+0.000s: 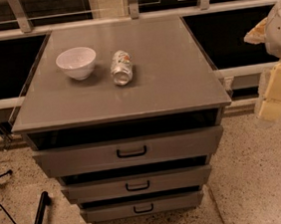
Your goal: Open top drawer
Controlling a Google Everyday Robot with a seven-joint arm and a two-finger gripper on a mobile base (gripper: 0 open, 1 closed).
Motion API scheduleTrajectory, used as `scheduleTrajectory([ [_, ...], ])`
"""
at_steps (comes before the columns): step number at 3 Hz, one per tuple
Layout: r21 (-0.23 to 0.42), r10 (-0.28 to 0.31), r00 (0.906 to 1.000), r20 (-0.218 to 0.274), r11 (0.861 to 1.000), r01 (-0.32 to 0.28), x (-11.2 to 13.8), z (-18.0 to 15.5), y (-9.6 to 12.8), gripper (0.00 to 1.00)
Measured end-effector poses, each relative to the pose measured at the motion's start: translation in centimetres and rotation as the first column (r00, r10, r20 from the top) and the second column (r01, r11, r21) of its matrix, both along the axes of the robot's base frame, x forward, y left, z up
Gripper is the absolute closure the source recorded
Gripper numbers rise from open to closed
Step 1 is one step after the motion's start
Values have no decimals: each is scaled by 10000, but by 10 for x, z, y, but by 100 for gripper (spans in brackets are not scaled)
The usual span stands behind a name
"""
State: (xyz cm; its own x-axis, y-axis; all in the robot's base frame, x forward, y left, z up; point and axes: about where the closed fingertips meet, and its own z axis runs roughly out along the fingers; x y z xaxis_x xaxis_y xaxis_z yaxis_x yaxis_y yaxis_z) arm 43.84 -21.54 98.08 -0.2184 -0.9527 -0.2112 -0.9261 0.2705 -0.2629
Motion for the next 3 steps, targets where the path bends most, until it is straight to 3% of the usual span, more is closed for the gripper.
scheduleTrajectory([
  [3, 494, -26, 10000, -84, 9988, 30, -4, -23, 9, 0],
])
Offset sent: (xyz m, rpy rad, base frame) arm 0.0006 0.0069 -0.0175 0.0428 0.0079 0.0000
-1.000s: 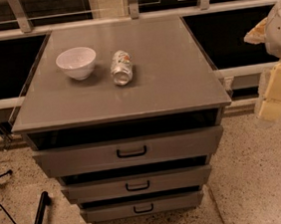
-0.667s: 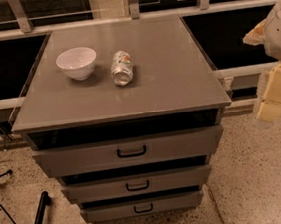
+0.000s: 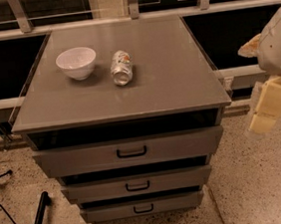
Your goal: Open top drawer
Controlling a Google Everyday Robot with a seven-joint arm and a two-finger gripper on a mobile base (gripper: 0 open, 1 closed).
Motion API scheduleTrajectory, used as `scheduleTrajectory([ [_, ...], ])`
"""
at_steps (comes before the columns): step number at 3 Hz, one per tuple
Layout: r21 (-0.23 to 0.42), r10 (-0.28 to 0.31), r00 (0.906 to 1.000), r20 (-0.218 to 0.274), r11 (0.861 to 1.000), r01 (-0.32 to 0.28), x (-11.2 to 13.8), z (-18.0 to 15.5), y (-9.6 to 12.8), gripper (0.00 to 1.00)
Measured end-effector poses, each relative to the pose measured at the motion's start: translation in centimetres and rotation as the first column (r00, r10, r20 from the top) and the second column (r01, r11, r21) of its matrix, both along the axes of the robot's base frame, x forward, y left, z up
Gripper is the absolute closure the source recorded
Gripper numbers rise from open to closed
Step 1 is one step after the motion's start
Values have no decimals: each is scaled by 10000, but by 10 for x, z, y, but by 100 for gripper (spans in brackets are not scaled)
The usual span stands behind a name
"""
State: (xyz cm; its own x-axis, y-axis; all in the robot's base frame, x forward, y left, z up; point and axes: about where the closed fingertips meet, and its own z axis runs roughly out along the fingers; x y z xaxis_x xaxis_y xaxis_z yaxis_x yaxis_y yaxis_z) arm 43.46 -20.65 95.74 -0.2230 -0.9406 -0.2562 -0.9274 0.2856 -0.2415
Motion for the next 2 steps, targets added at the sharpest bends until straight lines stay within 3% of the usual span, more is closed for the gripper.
scheduleTrajectory([
  [2, 377, 196, 9993, -327, 9991, -183, -16, -38, 9, 0],
])
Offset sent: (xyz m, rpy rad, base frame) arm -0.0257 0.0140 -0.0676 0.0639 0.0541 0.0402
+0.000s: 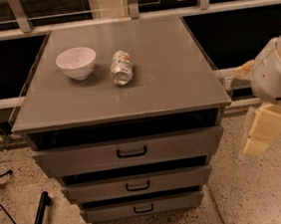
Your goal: Open top drawer
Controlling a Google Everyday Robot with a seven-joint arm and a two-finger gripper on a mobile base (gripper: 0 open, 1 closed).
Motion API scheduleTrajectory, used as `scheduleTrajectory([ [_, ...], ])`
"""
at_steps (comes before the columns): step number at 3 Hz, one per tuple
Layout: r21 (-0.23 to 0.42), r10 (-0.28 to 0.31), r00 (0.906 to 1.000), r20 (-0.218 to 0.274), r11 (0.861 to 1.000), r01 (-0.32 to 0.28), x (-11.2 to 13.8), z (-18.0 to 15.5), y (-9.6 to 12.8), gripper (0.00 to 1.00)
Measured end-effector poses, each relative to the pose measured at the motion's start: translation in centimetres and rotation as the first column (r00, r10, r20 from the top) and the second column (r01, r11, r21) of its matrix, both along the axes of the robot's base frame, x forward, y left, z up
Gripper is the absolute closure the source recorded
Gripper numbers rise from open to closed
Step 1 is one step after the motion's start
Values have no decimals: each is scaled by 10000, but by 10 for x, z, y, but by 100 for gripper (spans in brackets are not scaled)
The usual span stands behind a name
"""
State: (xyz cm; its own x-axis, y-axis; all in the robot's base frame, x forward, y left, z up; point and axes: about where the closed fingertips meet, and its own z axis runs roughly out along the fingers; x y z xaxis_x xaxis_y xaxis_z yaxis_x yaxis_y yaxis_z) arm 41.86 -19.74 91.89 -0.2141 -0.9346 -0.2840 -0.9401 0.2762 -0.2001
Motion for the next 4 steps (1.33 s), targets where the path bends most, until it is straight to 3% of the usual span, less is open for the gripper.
scheduleTrajectory([
  [2, 465, 491, 9986, 197, 9977, -500, -6, -38, 18, 0],
  [3, 920, 658, 9977, 179, 9935, -672, -3, -85, 37, 0],
  [4, 920, 658, 9977, 179, 9935, -672, -3, -85, 37, 0],
])
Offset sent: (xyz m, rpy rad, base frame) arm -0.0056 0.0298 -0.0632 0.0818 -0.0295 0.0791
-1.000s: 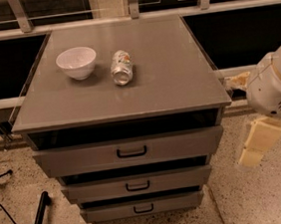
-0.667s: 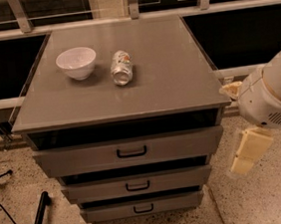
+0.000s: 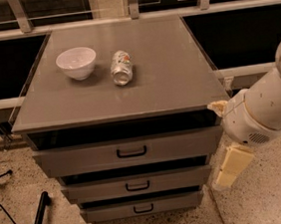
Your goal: Open top drawer
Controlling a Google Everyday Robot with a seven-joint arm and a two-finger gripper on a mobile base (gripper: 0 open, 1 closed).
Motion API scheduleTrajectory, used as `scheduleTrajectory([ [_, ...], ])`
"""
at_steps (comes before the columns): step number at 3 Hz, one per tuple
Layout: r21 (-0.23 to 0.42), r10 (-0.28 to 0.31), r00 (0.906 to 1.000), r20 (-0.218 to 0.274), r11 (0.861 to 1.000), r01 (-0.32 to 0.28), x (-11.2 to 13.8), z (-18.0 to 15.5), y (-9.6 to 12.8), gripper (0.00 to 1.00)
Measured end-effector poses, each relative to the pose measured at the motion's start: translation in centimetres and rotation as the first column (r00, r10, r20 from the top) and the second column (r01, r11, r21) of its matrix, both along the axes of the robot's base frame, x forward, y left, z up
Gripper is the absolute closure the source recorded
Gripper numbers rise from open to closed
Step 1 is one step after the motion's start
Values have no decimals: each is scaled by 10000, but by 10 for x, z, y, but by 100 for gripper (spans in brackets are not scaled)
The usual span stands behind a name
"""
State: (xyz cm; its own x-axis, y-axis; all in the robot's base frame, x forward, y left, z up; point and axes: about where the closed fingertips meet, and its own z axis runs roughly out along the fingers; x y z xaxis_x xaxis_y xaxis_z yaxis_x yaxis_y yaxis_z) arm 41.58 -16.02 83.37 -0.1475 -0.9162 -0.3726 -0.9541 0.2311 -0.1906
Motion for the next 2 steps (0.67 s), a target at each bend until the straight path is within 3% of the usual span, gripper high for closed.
scheduleTrajectory([
  [2, 121, -261, 9996, -145, 9996, 262, 1, -23, -6, 0],
])
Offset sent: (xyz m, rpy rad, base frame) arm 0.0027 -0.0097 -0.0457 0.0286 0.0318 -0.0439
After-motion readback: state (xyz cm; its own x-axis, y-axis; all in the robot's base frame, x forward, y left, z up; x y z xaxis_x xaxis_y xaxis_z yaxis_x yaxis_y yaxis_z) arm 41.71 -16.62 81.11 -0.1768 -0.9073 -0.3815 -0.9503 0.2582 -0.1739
